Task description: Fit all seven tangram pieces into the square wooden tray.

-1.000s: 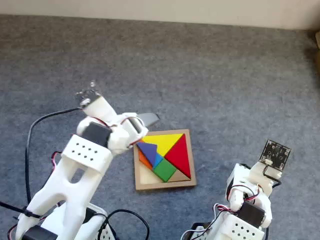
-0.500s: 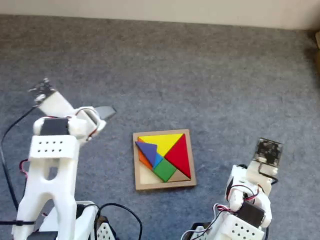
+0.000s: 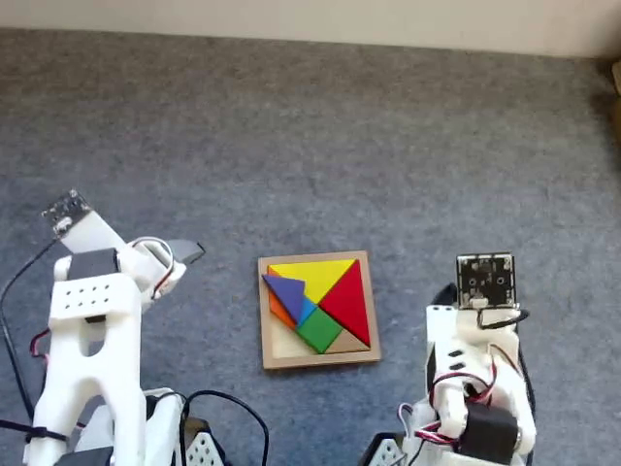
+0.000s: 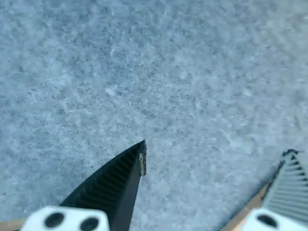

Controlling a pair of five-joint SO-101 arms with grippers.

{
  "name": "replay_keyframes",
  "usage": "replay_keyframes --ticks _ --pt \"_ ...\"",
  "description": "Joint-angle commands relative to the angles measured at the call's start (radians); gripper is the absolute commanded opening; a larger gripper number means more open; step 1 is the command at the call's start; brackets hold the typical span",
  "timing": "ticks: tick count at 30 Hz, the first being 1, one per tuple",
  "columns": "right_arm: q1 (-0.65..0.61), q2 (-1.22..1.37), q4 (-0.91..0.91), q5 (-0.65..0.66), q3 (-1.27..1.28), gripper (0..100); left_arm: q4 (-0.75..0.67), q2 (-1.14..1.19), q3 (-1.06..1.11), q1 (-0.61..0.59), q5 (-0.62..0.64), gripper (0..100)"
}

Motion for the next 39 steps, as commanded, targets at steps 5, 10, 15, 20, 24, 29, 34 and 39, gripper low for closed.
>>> replay_keyframes --ticks 5,10,15,20,24,29,34,39 --pt "-0.131 0.463 0.031 0.011 -0.317 11.4 -0.229 -0.027 0.151 -0.016 -0.002 40" --pt "-0.332 0.682 0.074 -0.002 -0.458 12.5 -0.245 -0.025 0.160 -0.015 -0.002 40" --pt "-0.558 0.871 0.067 -0.097 -0.527 17.2 -0.245 -0.019 0.162 -0.015 -0.002 40" --pt "-0.756 1.044 0.042 -0.173 -0.595 17.2 -0.245 -0.019 0.162 -0.015 -0.002 40" --pt "-0.842 1.158 -0.022 -0.192 -0.639 17.2 -0.245 -0.019 0.163 -0.015 -0.002 40" --pt "-0.917 1.291 -0.128 -0.192 -0.654 17.2 -0.245 -0.019 0.163 -0.015 -0.003 40" --pt "-0.932 1.408 -0.234 -0.192 -0.654 17.2 -0.245 -0.019 0.163 -0.015 -0.005 40" --pt "-0.932 1.489 -0.318 -0.192 -0.654 17.2 -0.247 -0.019 0.163 -0.015 -0.006 40"
